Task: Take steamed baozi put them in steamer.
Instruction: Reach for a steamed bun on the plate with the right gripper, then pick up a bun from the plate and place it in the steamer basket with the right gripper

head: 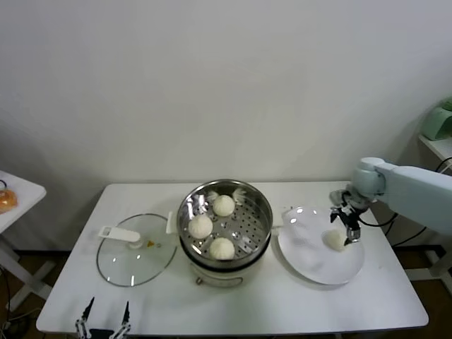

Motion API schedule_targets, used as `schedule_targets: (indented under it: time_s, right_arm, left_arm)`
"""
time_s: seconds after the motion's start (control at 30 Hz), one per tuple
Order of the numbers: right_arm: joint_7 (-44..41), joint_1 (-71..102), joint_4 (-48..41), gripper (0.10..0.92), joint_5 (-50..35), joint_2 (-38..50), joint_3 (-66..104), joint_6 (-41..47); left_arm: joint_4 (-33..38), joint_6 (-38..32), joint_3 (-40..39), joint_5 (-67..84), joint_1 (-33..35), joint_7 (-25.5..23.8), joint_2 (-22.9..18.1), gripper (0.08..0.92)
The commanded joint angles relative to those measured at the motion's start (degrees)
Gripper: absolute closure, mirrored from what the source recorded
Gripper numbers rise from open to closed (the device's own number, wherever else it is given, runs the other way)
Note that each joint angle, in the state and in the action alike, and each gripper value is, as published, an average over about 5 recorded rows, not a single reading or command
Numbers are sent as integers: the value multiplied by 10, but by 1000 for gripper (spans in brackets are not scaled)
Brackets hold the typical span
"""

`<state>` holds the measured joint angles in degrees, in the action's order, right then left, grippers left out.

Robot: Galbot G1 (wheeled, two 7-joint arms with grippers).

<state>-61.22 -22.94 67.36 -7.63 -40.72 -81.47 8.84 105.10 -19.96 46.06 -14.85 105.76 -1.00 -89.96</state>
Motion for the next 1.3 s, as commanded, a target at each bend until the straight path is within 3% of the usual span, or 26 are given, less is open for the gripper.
schedule_targets:
  time_s: [0.03,0.77,1.03,1.3]
  right_arm:
    - [7,109,-63,203,48,4,96,1]
    - [16,115,-106,203,60,-27,120,-13]
    - [12,91,-78,354,47,-19,100,-11]
    - [13,-41,6,394,-29,4,-12,5]
  left_arm:
    - [1,-1,1,-1,2,1,1,177]
    - [-5,-4,3,-2,-1,3,1,177]
    - [-4,-5,3,-1,-2,3,1,177]
    - [1,-5,5,-1,1,4,1,177]
